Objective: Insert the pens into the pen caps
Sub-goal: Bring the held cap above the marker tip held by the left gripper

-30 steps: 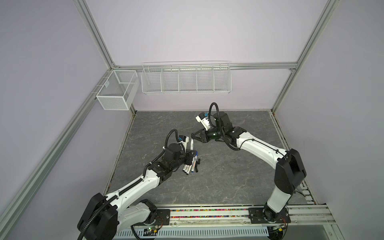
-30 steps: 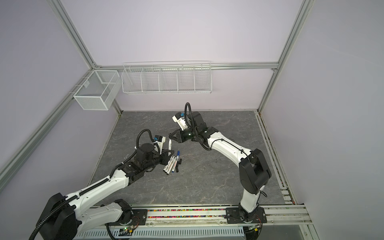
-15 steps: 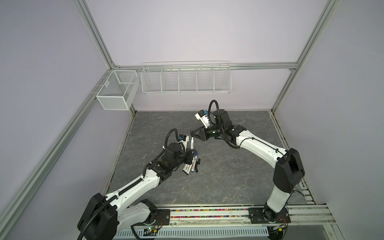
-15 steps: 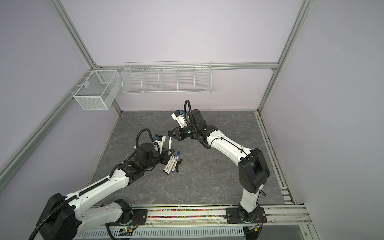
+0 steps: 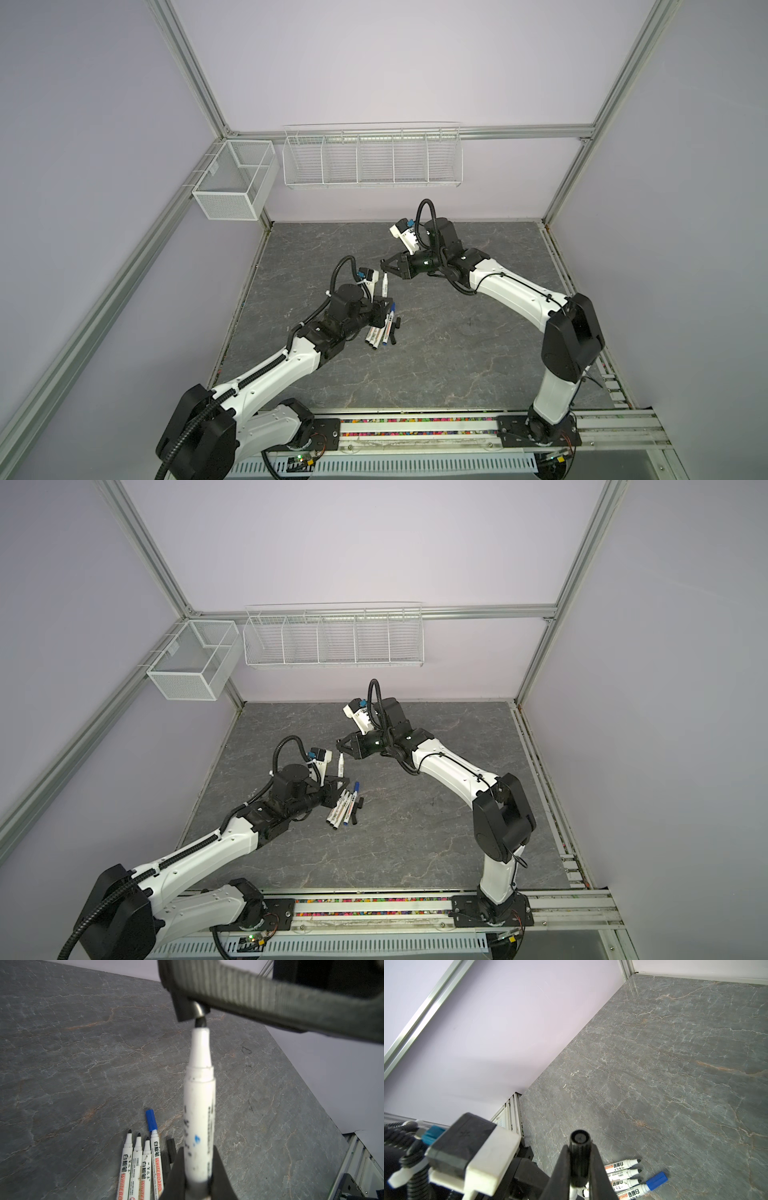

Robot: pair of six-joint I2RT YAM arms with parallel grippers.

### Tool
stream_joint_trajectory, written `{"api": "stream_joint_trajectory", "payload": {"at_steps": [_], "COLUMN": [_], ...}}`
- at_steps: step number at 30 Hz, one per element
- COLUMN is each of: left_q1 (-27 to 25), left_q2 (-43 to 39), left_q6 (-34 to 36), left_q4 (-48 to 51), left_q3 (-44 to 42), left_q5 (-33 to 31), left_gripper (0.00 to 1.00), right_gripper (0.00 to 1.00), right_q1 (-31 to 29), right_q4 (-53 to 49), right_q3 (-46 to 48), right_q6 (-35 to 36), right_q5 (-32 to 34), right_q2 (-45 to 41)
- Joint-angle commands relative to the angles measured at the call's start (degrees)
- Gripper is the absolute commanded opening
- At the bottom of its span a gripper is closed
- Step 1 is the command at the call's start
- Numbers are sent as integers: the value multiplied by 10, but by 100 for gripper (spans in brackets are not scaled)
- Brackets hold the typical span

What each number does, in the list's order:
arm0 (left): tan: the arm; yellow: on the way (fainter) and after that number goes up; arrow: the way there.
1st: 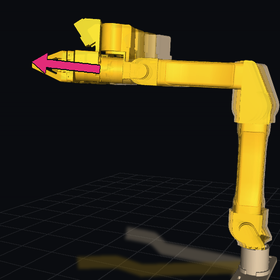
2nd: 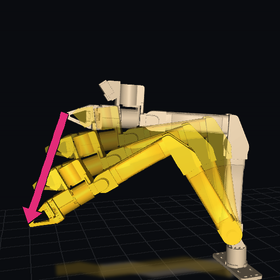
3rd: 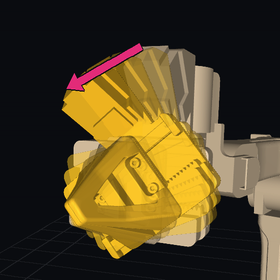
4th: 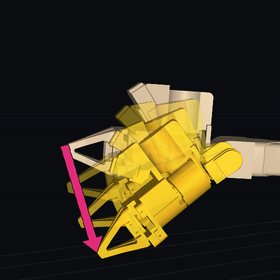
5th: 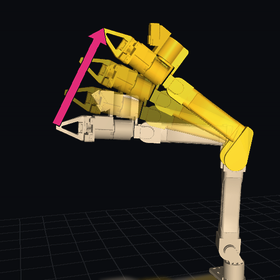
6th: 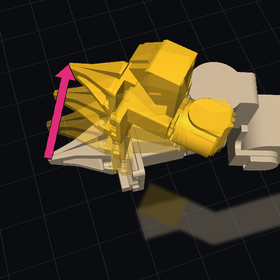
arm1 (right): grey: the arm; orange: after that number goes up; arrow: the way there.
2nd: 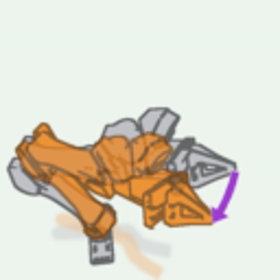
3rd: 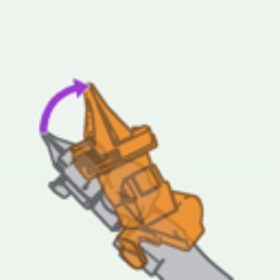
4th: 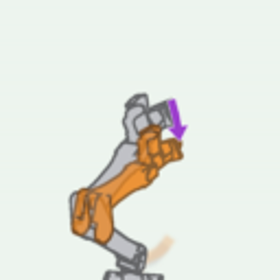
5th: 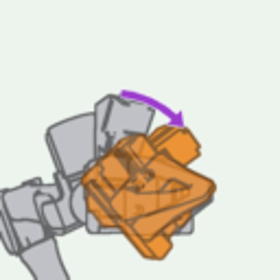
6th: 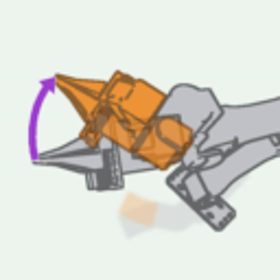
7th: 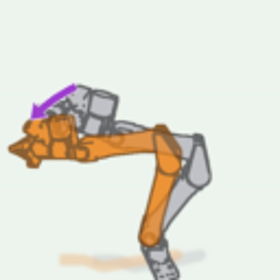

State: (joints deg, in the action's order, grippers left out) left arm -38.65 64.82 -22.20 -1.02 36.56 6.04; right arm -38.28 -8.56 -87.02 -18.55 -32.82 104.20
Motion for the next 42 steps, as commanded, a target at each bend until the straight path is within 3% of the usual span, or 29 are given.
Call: {"api": "stream_joint_trajectory", "payload": {"at_steps": [1,12,22,42], "left_q1": [-2,-2,-1,-2], "left_q2": [4,18,55,68], "left_q6": [3,-10,-10,35], "left_q4": [-10,-66,-118,-149], "left_q3": [19,29,98,176], "left_q5": [-6,-17,0,-9], "left_gripper": [0,0,0,0], "right_gripper": [8,8,14,24], "right_q1": [3,5,17,13], "right_q4": [3,7,-23,-53], "right_q3": [15,45,64,97], "right_q6": [12,4,35,77], "right_q5": [-1,-45,-91,-77], "right_q2": [-11,-42,-83,-145]}}
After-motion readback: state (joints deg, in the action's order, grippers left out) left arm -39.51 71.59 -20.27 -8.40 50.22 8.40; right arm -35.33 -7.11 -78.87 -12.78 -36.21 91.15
